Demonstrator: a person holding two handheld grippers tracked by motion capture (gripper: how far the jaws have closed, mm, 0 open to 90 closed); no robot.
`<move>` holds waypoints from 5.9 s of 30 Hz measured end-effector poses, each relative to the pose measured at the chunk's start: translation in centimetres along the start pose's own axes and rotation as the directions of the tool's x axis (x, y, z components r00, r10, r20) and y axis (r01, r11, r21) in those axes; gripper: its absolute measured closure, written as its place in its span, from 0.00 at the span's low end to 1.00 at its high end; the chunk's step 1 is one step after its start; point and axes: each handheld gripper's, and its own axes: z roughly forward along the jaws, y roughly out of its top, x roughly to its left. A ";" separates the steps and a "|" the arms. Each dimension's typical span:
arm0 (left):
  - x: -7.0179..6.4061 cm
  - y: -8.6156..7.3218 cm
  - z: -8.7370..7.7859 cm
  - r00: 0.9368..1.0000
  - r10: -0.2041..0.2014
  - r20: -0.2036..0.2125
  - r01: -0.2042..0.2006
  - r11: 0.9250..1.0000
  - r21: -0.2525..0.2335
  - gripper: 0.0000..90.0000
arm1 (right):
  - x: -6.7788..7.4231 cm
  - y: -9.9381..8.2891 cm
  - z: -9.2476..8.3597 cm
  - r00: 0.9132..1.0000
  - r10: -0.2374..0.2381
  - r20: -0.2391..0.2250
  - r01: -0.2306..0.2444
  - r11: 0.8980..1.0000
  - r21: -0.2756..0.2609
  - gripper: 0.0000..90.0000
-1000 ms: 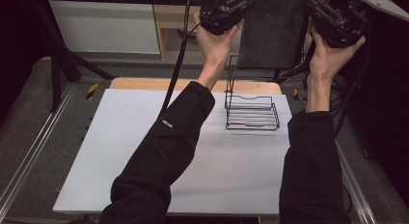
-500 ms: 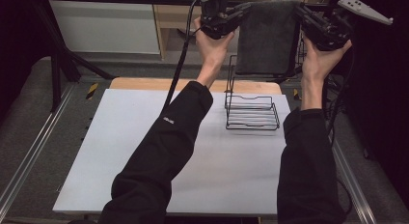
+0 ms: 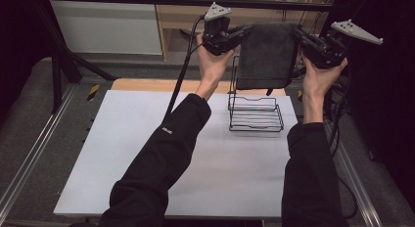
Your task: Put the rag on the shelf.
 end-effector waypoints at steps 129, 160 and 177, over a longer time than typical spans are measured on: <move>-4.0 -9.9 -3.4 0.993 -0.007 0.118 -0.035 0.934 0.356 0.81 | 0.0 -9.6 -5.9 0.992 0.043 -0.120 -0.007 0.958 0.288 0.69; 2.5 -18.0 -19.0 0.998 0.035 -0.048 -0.010 0.896 0.444 0.08 | 7.4 -11.2 -6.6 0.957 0.052 -0.284 0.051 0.938 0.344 0.04; 5.7 -25.3 -26.6 0.988 -0.015 -0.153 0.084 0.885 0.458 0.10 | 7.6 -20.8 -7.3 0.940 0.137 -0.311 0.014 0.899 0.437 0.01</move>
